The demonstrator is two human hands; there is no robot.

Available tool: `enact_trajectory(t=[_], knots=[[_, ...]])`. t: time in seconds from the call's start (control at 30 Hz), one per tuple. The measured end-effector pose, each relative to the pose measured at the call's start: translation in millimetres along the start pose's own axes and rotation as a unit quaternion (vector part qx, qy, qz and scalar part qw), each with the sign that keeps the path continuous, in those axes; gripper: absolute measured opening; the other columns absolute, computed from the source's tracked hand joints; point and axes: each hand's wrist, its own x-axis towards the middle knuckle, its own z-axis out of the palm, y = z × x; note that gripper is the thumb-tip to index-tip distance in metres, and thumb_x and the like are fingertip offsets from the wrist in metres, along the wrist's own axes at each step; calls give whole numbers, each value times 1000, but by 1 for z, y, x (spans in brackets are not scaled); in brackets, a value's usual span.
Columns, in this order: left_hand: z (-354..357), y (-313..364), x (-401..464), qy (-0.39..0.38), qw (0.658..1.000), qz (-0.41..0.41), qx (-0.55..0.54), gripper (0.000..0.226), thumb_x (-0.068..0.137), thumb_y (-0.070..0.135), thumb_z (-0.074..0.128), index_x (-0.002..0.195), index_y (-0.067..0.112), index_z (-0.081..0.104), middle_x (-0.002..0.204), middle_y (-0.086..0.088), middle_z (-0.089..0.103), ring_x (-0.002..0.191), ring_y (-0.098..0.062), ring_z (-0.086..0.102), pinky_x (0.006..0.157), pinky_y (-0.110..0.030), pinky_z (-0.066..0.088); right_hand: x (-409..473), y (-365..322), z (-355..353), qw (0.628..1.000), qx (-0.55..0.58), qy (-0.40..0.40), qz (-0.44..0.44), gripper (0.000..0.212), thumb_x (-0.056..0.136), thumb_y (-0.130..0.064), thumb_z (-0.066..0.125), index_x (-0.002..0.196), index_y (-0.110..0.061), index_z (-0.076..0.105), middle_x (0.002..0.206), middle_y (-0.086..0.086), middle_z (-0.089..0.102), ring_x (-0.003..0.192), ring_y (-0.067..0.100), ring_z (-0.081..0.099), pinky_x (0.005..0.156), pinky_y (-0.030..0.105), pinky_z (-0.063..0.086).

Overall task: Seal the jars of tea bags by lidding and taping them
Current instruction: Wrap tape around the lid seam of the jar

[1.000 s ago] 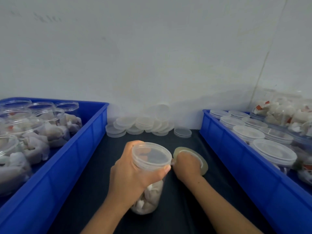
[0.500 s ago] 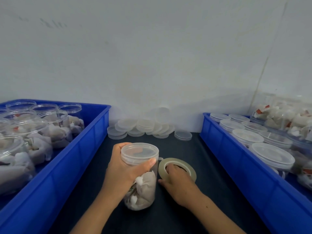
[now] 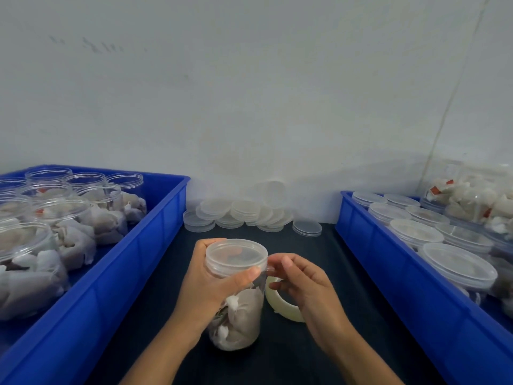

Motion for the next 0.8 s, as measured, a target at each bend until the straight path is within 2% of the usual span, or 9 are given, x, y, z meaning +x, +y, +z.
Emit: enact_trajectory(t=[0.07,0.13,0.2,0.27,0.37,0.57,0.67,0.8], knots=[[0,-1,0,0,1000,6,-8,82,43,52,83,112,19,53,99,18,68,90,4,65,70,-7,49,-2,-1,10,999,27,22,10,24,90,-23,58,99,-5,71,100,11,72,98,22,67,82,28,55],[0,-2,1,3,1000,7,-10,84,42,57,80,112,20,54,99,10,68,91,3,65,70,-9,50,-3,-1,15,999,10,51,11,20,87,-21,64,93,-3,72,94,8,74,90,19,68,74,21,54],[0,-3,1,2,1000,10,-5,84,41,59,78,112,22,53,101,8,67,92,3,65,72,-9,50,-3,-3,16,998,6,58,17,17,86,-19,66,91,-4,72,91,7,74,87,20,69,76,24,56],[0,-3,0,2,1000,10,-2,82,41,60,78,111,24,53,101,9,67,93,3,64,72,-10,50,-3,-4,16,998,18,61,19,15,87,-17,66,89,-4,73,90,7,74,83,18,69,75,24,56],[1,-2,0,4,1000,12,-2,80,45,58,84,110,25,53,99,19,66,92,3,65,71,-10,50,-5,-9,15,996,37,77,-23,9,86,-8,65,85,0,70,87,7,74,75,8,65,66,16,51],[0,-2,2,-4,1000,16,9,71,55,45,87,112,21,53,98,23,65,92,3,64,72,-8,49,-8,-16,11,988,6,71,-138,11,84,7,62,76,0,65,89,5,72,89,16,68,83,25,54],[1,-2,1,-15,1000,21,12,78,50,50,92,111,21,53,100,22,65,94,2,64,73,-8,49,-5,-11,10,987,-10,94,-129,10,84,5,63,76,-1,66,90,3,72,89,17,68,83,29,54],[1,-5,2,-19,1000,9,-12,81,44,55,81,111,21,53,100,21,67,94,1,65,72,-9,50,2,-6,15,988,5,105,-112,8,84,7,63,77,4,65,88,5,71,84,21,66,78,29,55]])
